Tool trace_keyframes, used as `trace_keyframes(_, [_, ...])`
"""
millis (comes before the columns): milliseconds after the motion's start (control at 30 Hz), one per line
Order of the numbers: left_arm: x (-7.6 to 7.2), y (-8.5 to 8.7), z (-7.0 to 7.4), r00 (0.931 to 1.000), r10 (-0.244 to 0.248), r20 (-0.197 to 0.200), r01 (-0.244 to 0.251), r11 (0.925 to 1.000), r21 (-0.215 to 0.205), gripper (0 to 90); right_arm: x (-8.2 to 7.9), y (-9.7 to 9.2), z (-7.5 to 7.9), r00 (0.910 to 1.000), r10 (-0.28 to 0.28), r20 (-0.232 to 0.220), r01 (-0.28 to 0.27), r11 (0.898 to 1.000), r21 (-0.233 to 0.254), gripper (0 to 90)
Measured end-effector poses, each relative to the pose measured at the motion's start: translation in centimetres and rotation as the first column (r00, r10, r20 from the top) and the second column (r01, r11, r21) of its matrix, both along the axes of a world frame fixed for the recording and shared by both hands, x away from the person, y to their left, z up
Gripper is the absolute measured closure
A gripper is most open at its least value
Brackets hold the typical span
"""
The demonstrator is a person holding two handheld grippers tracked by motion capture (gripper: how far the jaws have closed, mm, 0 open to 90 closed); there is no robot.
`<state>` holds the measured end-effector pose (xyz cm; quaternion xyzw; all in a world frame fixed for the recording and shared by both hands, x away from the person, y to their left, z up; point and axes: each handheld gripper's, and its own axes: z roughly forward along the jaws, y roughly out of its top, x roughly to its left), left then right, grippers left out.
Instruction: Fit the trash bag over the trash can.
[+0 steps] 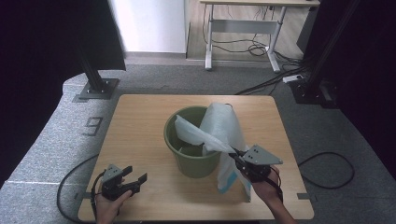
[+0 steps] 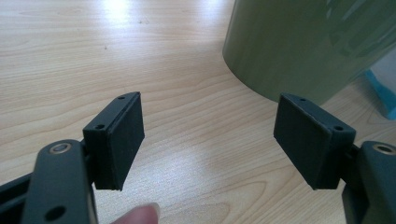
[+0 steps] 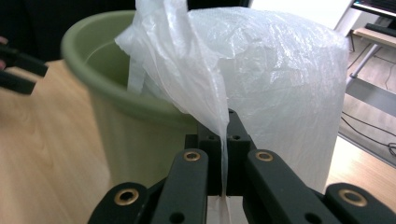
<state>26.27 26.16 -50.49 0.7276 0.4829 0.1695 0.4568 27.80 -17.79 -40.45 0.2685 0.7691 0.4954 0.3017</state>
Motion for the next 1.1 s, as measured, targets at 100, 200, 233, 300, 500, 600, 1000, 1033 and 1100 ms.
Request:
trace_keyframes(100, [0.0,-0.1,-0.1,1.0000,-0.002,-0.003,0.002,1.0000,0.003,24.1,-0.4,-0.1,-0.2,0.9998,0.017,0.010,-0.017,1.000,-0.013,84.4])
trace_keyframes(200, [0.0,-0.3,-0.1,1.0000,-0.007,-0.002,0.007,0.9999,0.008,24.0,-0.7,-0.3,-0.8,0.9999,-0.008,0.011,0.007,1.000,0.018,58.5])
trace_keyframes(233, [0.0,-0.4,-0.1,1.0000,-0.007,-0.001,0.007,0.9999,0.008,24.0,-1.6,-0.3,-1.7,0.9965,-0.082,0.015,0.080,0.994,0.071,40.6])
trace_keyframes(300, [0.1,-0.3,-0.1,1.0000,-0.005,-0.001,0.005,1.0000,0.007,24.0,-2.5,-0.4,-2.8,0.9952,-0.097,0.009,0.096,0.991,0.094,33.6])
trace_keyframes(500, [0.1,-0.4,-0.2,1.0000,-0.005,-0.004,0.005,0.9999,0.009,24.0,-3.7,-1.3,-5.5,0.9906,-0.132,-0.037,0.136,0.978,0.158,26.8])
trace_keyframes(600, [0.2,-0.4,-0.2,1.0000,-0.005,-0.005,0.005,0.9999,0.012,23.9,-3.7,-1.1,-6.2,0.9874,-0.145,-0.064,0.153,0.976,0.153,24.1])
trace_keyframes(1000, [0.3,-0.1,-0.4,0.9998,0.009,-0.016,-0.009,0.9998,0.017,24.0,-2.4,1.4,-8.7,0.9760,-0.169,-0.137,0.186,0.974,0.125,21.9])
trace_keyframes(1033, [0.3,-0.1,-0.5,0.9998,0.009,-0.017,-0.008,0.9998,0.018,24.0,-2.3,1.6,-9.0,0.9742,-0.179,-0.137,0.196,0.974,0.118,22.8])
trace_keyframes(1100, [0.3,-0.2,-0.4,0.9998,0.006,-0.017,-0.006,0.9998,0.017,24.0,-2.0,1.8,-9.3,0.9720,-0.187,-0.143,0.204,0.972,0.116,28.2])
